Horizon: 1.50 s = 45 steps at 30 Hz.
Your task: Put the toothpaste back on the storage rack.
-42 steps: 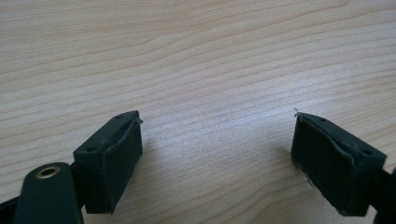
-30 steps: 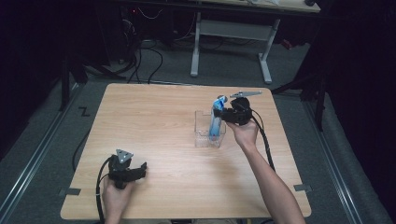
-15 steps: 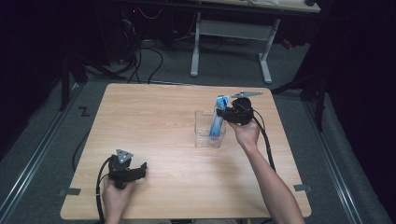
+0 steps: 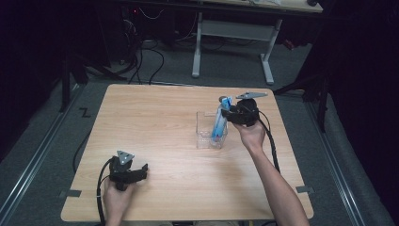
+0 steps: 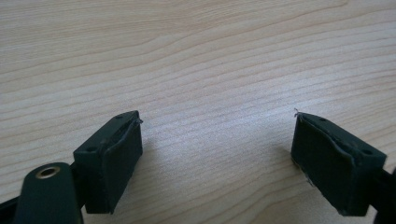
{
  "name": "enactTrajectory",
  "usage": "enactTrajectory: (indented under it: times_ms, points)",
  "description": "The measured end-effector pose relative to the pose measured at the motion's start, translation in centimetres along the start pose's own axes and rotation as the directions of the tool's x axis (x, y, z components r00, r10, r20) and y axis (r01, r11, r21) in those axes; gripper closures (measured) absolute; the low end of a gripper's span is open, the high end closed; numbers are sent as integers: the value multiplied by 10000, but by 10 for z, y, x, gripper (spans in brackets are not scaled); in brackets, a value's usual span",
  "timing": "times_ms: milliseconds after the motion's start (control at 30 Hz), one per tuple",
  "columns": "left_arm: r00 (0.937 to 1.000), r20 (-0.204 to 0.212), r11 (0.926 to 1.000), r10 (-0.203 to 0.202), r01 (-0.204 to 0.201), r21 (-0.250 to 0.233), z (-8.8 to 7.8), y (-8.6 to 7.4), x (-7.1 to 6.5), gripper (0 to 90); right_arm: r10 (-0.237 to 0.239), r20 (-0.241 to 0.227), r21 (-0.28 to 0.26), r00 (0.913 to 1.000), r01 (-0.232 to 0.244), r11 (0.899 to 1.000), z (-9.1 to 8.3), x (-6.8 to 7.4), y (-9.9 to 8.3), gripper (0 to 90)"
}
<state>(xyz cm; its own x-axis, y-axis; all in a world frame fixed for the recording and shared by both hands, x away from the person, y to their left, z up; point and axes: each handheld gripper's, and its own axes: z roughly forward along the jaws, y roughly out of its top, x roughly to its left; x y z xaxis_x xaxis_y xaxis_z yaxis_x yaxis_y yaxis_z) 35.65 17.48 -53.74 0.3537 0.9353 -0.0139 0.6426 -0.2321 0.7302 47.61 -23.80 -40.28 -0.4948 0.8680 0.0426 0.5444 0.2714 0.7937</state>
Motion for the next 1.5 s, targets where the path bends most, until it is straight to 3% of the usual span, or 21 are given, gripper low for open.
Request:
enactTrajectory:
  times_ms: [700,1500]
  points:
    - [10000,-1,10000,-3,3,1,0,0,0,167,-337,266,-355,9991,346,9988,-24,-4,0,512]
    - [10000,-1,10000,-2,2,0,0,0,0,167,-599,251,-534,9979,612,9967,-45,-5,-2,506]
